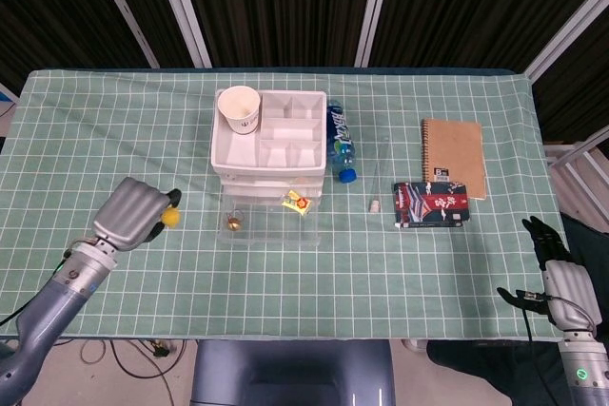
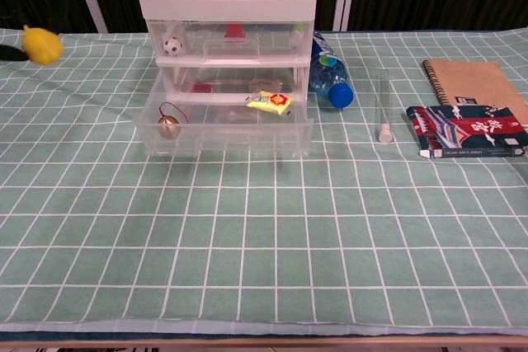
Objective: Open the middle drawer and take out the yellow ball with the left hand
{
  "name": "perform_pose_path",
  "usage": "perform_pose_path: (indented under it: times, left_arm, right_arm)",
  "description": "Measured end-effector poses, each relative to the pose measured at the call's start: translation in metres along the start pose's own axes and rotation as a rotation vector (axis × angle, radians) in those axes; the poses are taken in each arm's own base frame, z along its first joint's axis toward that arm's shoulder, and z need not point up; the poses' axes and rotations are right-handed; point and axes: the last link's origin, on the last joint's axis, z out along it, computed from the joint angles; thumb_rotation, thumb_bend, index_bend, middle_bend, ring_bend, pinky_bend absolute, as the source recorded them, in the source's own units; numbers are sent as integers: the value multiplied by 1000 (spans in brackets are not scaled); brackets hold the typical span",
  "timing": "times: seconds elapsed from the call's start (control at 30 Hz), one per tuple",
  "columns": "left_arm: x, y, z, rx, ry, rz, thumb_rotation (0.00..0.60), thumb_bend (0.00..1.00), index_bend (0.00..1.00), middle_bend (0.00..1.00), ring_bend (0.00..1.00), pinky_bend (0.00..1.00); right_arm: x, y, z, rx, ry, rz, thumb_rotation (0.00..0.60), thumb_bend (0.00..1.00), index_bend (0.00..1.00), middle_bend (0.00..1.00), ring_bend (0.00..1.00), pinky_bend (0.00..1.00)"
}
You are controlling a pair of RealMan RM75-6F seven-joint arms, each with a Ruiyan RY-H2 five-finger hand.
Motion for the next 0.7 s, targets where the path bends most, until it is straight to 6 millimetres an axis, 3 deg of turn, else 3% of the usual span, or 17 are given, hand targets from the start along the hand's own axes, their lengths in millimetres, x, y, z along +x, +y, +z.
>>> perform_pose_path:
  times: [0.13, 0.27, 0.53, 0.7]
  left_arm:
    - [-26, -11, -5, 32, -51, -10, 600, 373, 557, 1000, 1000, 1000]
    - [-55, -8, -3, 42, -92, -28, 600, 373, 555, 1000, 1000, 1000]
    - [-105, 15, 11, 35, -137, -10, 600, 373, 551, 1000, 1000, 1000]
    - [-122, 28, 16, 26, -171, 23, 600, 358, 542, 1000, 1000, 1000]
  right_arm:
    - [0, -1, -1, 2, 0, -3, 600, 49, 0, 0, 0, 221]
    - [0, -1, -1, 2, 0, -3, 600, 50, 0, 0, 0, 221]
    - [0, 0, 0, -1, -1, 3, 600, 50, 0, 0, 0, 221]
    - [0, 0, 0, -2, -2, 8, 600, 50, 0, 0, 0, 221]
